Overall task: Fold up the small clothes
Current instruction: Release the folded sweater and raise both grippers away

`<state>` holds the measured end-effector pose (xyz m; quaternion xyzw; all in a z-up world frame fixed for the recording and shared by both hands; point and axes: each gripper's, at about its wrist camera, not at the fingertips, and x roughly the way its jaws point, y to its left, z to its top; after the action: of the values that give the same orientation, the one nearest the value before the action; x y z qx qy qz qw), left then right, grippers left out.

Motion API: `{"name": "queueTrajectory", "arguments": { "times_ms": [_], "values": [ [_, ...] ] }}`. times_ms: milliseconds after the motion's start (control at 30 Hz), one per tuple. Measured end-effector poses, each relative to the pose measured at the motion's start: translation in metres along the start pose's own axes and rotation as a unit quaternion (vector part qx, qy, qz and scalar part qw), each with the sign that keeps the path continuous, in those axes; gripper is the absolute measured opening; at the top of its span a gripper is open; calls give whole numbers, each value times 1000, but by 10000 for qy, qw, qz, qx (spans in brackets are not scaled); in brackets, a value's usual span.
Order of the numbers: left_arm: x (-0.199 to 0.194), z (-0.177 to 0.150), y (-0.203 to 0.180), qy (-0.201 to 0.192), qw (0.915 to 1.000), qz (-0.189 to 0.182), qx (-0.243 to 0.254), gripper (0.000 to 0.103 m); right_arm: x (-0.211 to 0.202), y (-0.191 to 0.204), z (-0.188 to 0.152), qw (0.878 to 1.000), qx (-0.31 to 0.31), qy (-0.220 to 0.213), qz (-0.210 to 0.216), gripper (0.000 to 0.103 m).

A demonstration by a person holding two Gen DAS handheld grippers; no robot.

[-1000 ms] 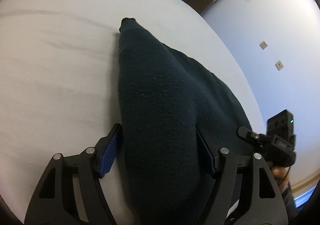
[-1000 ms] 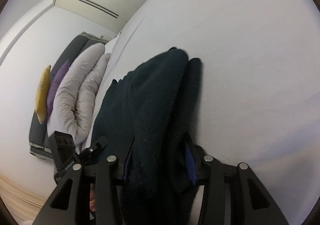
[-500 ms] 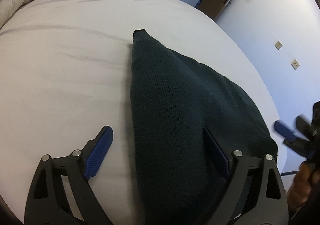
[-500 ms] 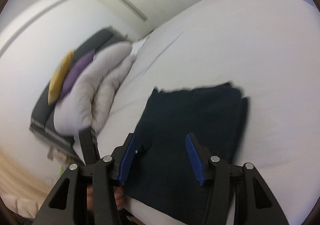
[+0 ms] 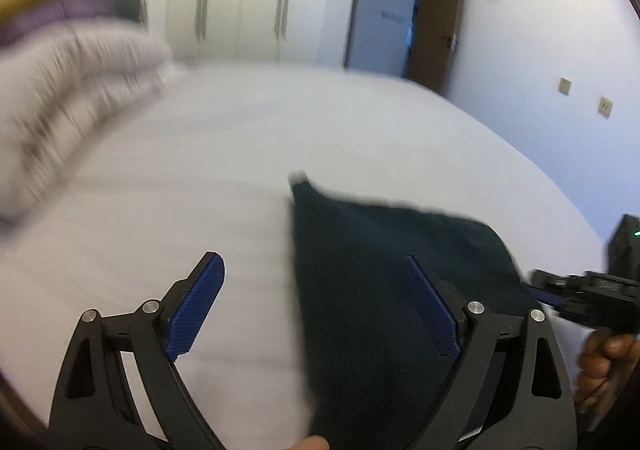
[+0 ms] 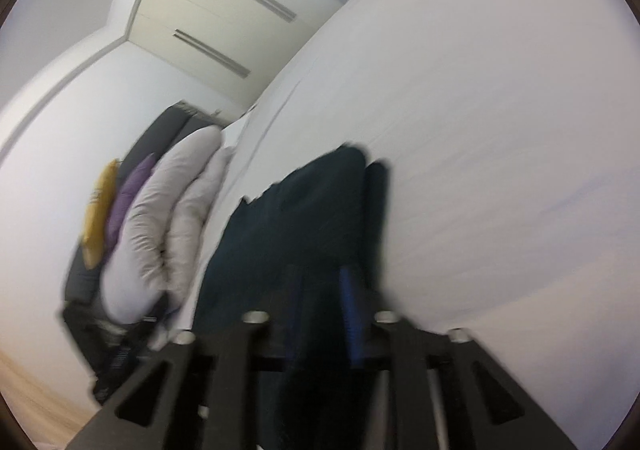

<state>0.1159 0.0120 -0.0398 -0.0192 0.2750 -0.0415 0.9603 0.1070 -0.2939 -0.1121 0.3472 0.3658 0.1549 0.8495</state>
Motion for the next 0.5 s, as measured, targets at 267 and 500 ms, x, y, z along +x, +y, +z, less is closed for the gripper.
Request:
{"name": "queueTrajectory", "arguments": {
  "times_ms": [267,500],
  "values": [
    [-130,36,-23,-1990,9737,1070,302,103,-99,45,3,9822,-1077,-1249,-895,69],
    [-205,60,-35,-2204,9709,837,424,103,-188,126,-11,9170,-2263,-3060,-1191,103]
  ]
}}
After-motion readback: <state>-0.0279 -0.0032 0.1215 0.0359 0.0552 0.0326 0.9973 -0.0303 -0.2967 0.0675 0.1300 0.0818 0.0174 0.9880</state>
